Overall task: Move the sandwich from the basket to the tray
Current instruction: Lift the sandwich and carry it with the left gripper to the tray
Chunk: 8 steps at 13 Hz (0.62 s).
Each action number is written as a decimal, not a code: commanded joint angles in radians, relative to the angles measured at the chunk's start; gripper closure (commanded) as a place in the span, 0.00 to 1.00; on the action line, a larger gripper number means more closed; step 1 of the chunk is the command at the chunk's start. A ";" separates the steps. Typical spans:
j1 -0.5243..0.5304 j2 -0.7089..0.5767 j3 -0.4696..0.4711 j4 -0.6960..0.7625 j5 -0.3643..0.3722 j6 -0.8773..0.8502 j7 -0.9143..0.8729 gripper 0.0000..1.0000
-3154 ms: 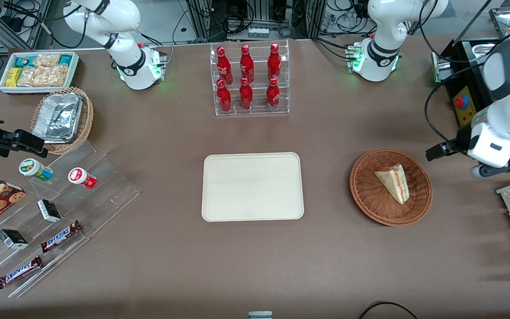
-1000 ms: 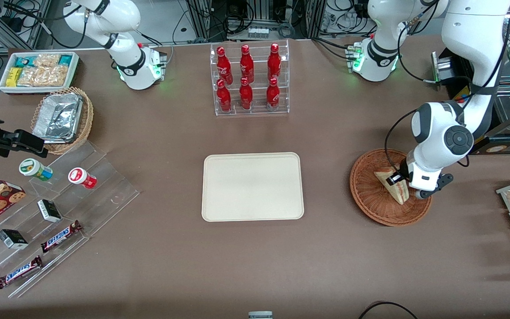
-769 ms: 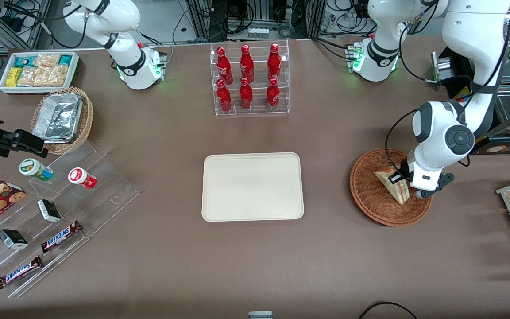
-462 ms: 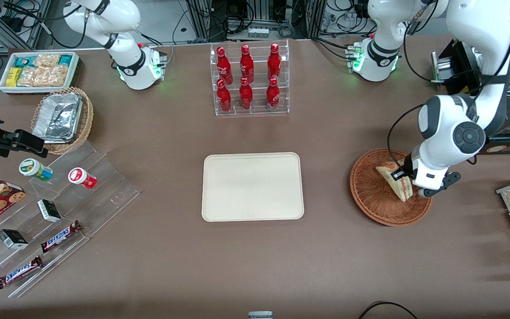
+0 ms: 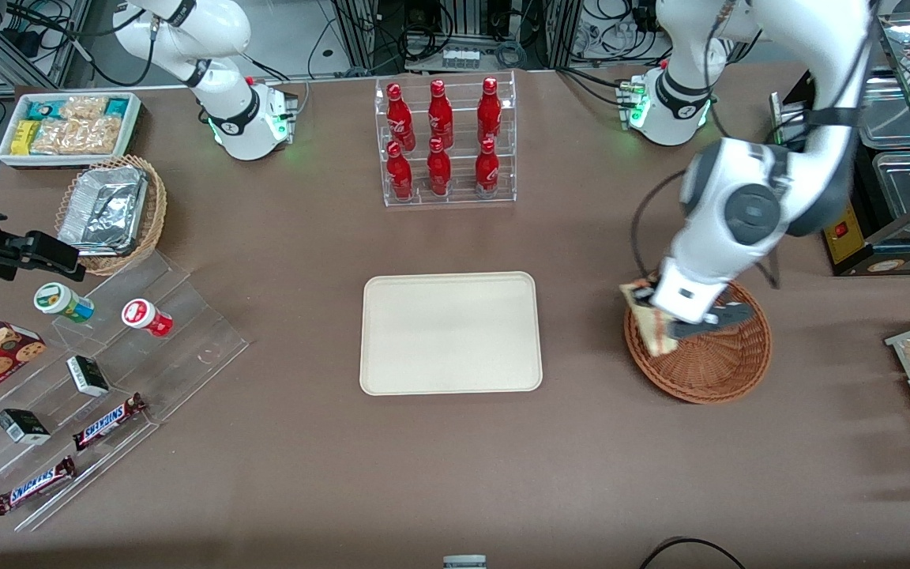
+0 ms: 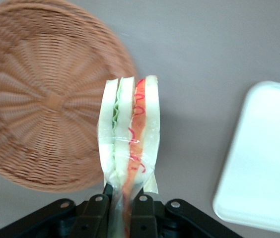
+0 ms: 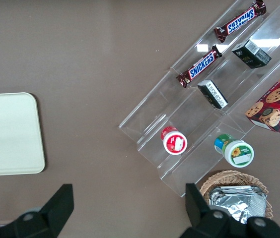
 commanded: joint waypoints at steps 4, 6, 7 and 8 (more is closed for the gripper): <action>-0.206 0.139 0.013 0.157 0.017 -0.016 -0.011 1.00; -0.257 0.203 0.013 0.233 0.017 -0.015 -0.045 1.00; -0.280 0.237 0.013 0.272 0.017 -0.015 -0.050 1.00; -0.300 0.275 0.013 0.313 0.018 -0.015 -0.048 1.00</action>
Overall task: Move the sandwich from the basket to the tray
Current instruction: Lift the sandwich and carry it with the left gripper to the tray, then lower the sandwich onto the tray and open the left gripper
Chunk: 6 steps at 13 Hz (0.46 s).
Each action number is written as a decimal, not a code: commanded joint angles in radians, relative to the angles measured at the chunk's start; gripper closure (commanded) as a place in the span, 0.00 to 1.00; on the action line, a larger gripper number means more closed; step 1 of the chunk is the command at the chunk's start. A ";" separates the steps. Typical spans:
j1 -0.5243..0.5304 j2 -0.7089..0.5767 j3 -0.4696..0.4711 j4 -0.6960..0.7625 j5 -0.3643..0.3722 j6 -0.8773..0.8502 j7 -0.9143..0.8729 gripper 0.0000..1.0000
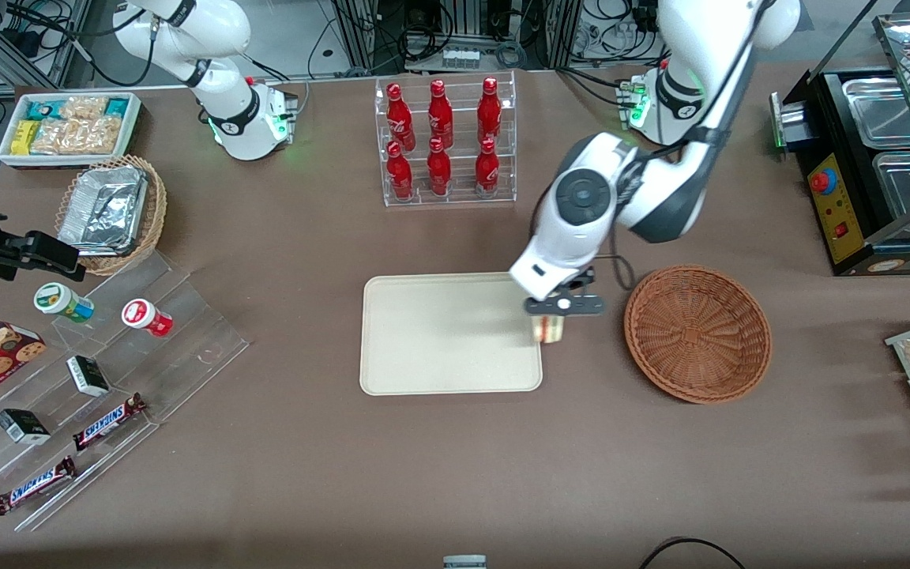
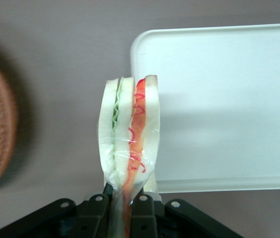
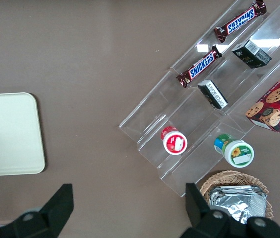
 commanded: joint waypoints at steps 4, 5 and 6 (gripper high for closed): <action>-0.109 0.243 0.015 0.255 0.038 -0.018 -0.027 1.00; -0.110 0.275 0.015 0.280 0.041 -0.016 -0.027 1.00; -0.110 0.303 0.015 0.304 0.041 -0.016 -0.025 1.00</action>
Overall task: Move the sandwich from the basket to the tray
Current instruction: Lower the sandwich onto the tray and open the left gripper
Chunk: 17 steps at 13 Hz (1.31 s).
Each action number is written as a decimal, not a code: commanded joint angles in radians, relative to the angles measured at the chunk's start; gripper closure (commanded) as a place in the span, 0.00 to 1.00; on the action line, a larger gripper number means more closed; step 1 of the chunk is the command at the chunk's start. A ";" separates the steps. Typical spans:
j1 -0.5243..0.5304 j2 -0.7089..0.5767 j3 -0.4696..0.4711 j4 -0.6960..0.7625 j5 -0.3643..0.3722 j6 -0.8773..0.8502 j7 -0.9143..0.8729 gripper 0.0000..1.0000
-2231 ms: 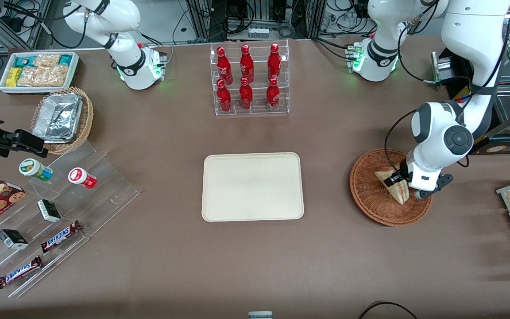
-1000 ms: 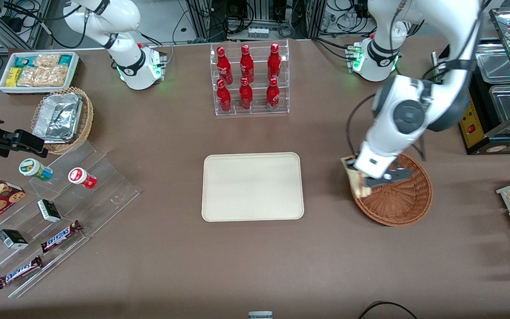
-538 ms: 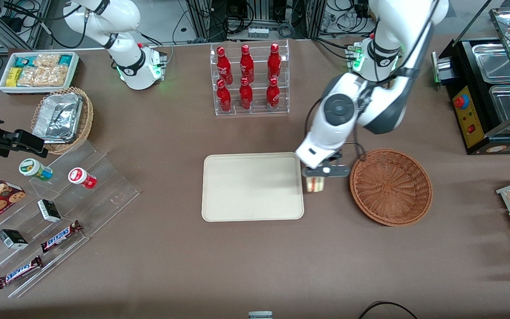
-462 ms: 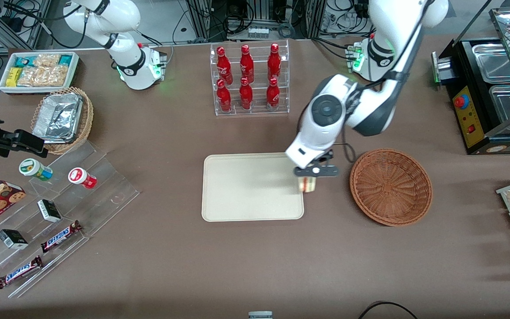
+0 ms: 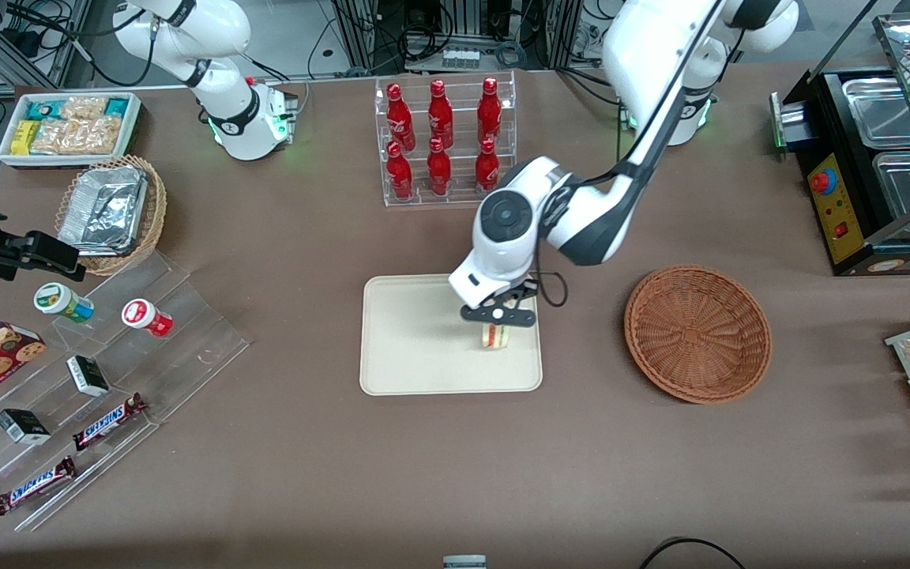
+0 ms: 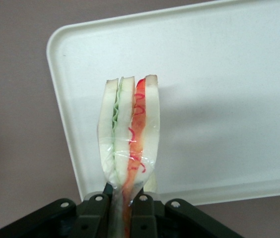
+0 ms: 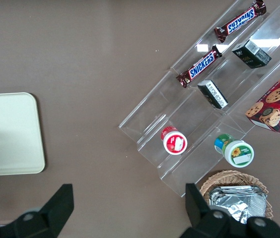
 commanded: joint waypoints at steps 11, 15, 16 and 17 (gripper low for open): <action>-0.011 0.190 0.017 0.190 0.021 0.010 -0.086 0.93; -0.024 0.193 0.018 0.191 0.044 0.015 -0.080 0.00; -0.022 0.189 0.018 0.191 0.073 0.014 -0.083 0.00; -0.024 0.184 0.020 0.194 0.098 0.014 -0.083 0.00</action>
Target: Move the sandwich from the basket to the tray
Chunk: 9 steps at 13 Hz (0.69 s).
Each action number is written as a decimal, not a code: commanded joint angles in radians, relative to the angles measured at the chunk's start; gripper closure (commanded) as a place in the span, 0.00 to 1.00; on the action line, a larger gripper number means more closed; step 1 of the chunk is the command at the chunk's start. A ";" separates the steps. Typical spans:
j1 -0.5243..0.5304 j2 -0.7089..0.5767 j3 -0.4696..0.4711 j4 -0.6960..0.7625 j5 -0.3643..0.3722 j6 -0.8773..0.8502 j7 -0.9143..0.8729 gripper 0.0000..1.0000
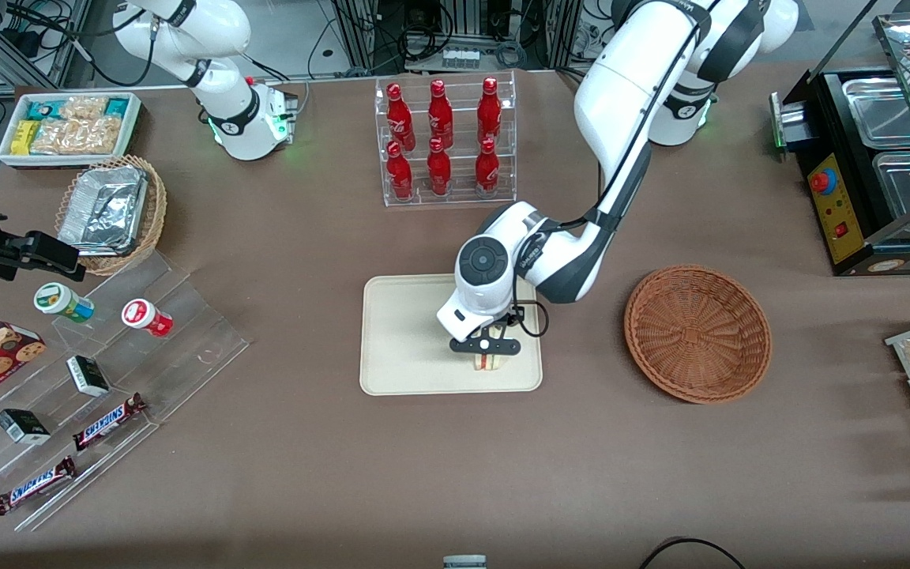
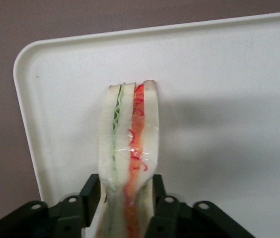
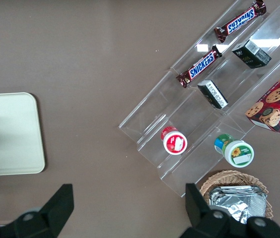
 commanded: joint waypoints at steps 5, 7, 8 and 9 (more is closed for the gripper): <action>-0.003 -0.051 0.024 0.069 0.050 -0.008 -0.016 0.00; -0.002 -0.077 0.065 0.070 0.031 -0.010 -0.013 0.00; -0.002 -0.093 0.084 0.070 -0.005 -0.010 -0.010 0.00; -0.002 -0.105 0.117 0.070 -0.039 -0.011 -0.005 0.00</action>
